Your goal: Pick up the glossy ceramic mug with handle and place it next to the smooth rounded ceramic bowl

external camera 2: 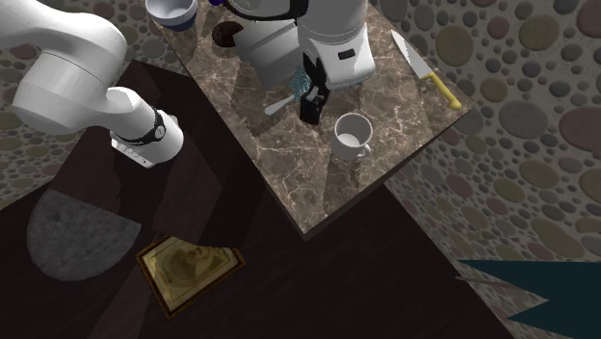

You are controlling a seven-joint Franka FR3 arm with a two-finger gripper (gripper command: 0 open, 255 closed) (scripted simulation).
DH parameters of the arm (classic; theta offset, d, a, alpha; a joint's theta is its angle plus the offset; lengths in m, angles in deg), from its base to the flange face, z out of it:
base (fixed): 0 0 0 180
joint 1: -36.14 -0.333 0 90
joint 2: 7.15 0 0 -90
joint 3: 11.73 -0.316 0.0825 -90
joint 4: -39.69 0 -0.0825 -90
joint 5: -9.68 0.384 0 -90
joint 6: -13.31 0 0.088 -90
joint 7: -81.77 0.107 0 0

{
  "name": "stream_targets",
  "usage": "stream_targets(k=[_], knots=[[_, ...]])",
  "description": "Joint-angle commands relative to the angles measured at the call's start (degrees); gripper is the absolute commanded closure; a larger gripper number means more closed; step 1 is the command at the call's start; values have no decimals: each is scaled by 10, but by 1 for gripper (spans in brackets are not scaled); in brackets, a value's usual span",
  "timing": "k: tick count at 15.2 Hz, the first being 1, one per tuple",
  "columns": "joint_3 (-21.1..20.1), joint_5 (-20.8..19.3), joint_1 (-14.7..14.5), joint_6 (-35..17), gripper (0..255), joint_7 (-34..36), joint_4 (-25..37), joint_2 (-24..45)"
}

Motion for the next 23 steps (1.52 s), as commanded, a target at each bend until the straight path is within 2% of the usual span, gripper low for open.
stream_targets(k=[1, 8, 16, 23], knots=[[-13, -15, -2, -20, 0, 23, 25, 49], [-30, -84, -19, -54, 0, 90, 132, 212], [-26, -98, -21, -106, 0, 100, 110, 243], [-26, -98, -21, -106, 0, 100, 110, 243]])
